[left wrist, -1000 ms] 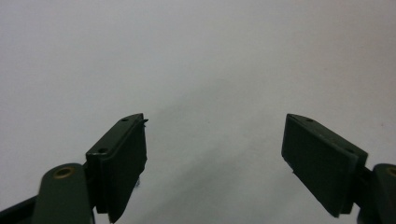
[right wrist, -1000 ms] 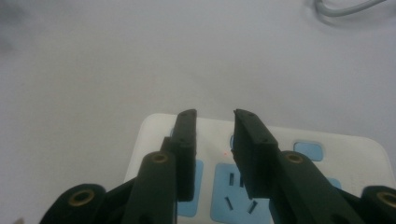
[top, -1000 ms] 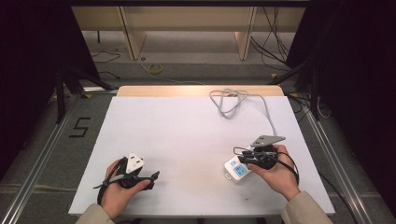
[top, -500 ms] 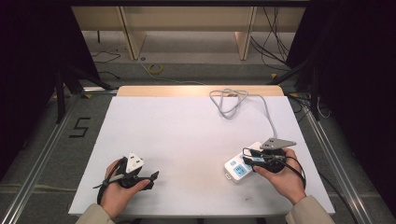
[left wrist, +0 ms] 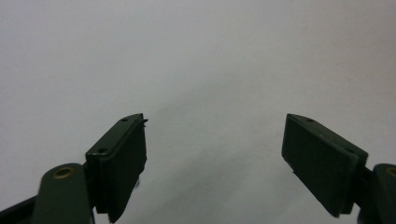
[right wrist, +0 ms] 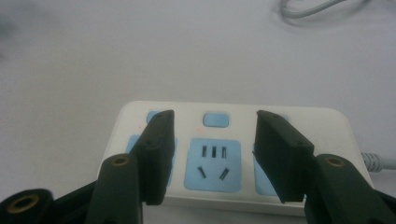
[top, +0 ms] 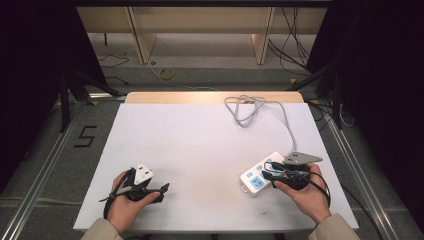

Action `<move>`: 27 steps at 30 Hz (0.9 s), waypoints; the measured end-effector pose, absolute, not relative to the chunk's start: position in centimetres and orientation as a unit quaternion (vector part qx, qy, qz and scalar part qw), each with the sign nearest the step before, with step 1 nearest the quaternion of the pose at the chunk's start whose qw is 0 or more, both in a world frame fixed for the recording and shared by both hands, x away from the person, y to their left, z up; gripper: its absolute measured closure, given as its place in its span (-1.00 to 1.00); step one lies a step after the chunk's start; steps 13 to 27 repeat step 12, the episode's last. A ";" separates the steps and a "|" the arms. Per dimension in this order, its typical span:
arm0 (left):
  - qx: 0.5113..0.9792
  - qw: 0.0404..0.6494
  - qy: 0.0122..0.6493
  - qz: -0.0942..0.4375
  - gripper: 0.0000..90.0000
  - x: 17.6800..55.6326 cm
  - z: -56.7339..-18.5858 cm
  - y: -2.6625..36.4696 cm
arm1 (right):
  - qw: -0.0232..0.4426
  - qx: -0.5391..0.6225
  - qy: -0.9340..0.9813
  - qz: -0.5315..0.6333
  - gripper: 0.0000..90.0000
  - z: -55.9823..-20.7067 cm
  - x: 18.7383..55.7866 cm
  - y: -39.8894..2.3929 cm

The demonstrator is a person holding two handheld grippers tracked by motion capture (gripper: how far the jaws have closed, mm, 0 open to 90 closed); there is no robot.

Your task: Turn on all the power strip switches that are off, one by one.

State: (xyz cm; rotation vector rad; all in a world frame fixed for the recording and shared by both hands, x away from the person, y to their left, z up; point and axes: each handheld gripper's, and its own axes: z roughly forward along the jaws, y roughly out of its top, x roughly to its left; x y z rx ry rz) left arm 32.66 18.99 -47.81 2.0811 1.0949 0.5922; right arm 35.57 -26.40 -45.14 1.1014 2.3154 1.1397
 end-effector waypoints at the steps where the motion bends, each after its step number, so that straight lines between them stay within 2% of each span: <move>1: 0.804 0.351 0.423 0.229 -0.52 32.7 -47.8 19.0 | 0.167 0.387 0.814 0.401 0.08 -45.2 35.5 -26.4; 27: 0.803 0.351 0.426 0.225 -0.52 32.8 -47.9 18.9 | 0.168 0.391 0.810 0.404 0.08 -45.2 35.4 -26.6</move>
